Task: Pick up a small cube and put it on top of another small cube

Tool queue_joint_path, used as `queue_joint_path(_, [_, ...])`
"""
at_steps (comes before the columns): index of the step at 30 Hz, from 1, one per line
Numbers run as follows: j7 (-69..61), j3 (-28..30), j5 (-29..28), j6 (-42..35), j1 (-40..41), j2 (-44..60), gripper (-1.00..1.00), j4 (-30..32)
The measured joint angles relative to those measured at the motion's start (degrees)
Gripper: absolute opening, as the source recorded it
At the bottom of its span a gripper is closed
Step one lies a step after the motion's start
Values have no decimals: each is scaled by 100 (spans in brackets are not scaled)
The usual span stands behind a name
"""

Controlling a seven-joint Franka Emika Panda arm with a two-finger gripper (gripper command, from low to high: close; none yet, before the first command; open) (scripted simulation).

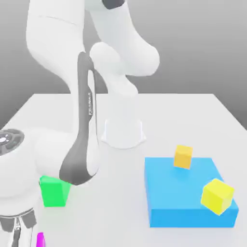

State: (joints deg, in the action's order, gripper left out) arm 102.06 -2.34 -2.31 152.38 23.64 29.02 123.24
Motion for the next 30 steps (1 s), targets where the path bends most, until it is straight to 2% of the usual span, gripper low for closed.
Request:
queue_joint_path(3, [53,59,-5,-400,27,-580,-100,201])
queue_joint_path(15, [1097,887,-407,-1261,621,-2912,-100,1762])
queue_joint_path(23, [1576,1199,-294,-1752,1126,-4586,-100,2843])
queue_joint_path(25, [1609,1265,-239,-1584,1190,-4641,-100,3047])
queue_joint_path(28, [1569,1320,-165,-929,1185,-4202,-100,3260])
queue_joint_path(29, [1551,1334,-141,-726,1176,-4054,100,3315])
queue_joint_path(30, [1551,1334,-141,-725,1176,-4054,100,3315])
